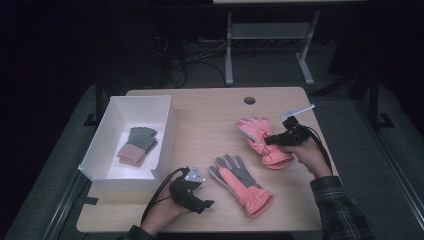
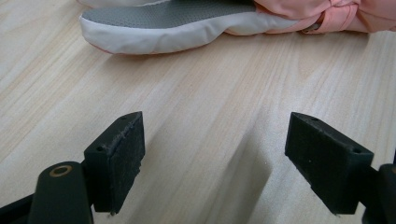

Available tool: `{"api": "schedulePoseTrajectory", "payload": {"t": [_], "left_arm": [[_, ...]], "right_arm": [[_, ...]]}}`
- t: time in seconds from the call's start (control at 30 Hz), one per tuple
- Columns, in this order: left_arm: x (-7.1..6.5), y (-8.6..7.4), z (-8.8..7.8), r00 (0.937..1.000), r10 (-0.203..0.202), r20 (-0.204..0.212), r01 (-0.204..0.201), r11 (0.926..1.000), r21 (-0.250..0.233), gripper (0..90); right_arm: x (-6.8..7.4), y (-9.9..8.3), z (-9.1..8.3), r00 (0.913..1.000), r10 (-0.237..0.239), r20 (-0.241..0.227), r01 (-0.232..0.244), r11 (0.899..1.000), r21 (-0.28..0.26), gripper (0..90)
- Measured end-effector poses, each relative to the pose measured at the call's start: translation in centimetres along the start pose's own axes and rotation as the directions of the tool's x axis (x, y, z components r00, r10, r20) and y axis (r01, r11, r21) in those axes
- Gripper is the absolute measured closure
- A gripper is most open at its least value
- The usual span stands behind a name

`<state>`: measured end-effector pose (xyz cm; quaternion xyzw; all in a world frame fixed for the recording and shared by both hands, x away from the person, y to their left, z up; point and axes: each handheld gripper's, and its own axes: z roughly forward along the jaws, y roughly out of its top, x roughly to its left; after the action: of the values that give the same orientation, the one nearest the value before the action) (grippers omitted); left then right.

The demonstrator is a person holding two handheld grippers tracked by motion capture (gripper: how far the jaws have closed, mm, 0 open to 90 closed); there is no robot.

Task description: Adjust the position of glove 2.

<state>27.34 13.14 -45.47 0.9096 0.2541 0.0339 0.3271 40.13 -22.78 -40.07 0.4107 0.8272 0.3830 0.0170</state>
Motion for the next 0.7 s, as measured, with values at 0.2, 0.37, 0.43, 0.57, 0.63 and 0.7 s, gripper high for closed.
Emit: {"api": "schedulePoseTrajectory", "payload": {"t": [0.2, 0.37, 0.43, 0.57, 0.63, 0.7], "left_arm": [[0.1, 0.1, 0.0, 1.0, 0.003, 0.003, -0.003, 1.0, 0.004, 19.7], [0.0, 0.0, 0.0, 1.0, 0.004, -0.002, -0.004, 1.0, -0.001, 19.7], [0.1, 0.0, -0.2, 1.0, 0.006, -0.003, -0.006, 1.0, 0.006, 19.7], [0.1, 0.0, -0.1, 1.0, 0.006, -0.004, -0.006, 1.0, -0.005, 19.7], [0.1, 0.0, 0.0, 1.0, 0.004, -0.005, -0.004, 1.0, -0.008, 19.7], [0.1, 0.0, -0.1, 1.0, 0.002, -0.005, -0.002, 0.9999, -0.011, 19.7]], "right_arm": [[1.5, -0.4, -1.6, 0.9998, -0.005, -0.019, 0.004, 1.0, -0.022, 86.1], [3.2, -0.9, -2.4, 0.9985, -0.016, -0.053, 0.015, 1.0, -0.028, 86.1], [3.9, -1.1, -2.6, 0.9978, -0.023, -0.062, 0.021, 0.999, -0.034, 86.1], [5.7, -1.4, -2.9, 0.9945, -0.046, -0.094, 0.041, 0.998, -0.046, 86.1], [6.4, -1.6, -2.8, 0.9934, -0.052, -0.103, 0.048, 0.998, -0.045, 86.1], [7.0, -1.8, -2.8, 0.9925, -0.054, -0.109, 0.05, 0.998, -0.039, 86.1]]}}
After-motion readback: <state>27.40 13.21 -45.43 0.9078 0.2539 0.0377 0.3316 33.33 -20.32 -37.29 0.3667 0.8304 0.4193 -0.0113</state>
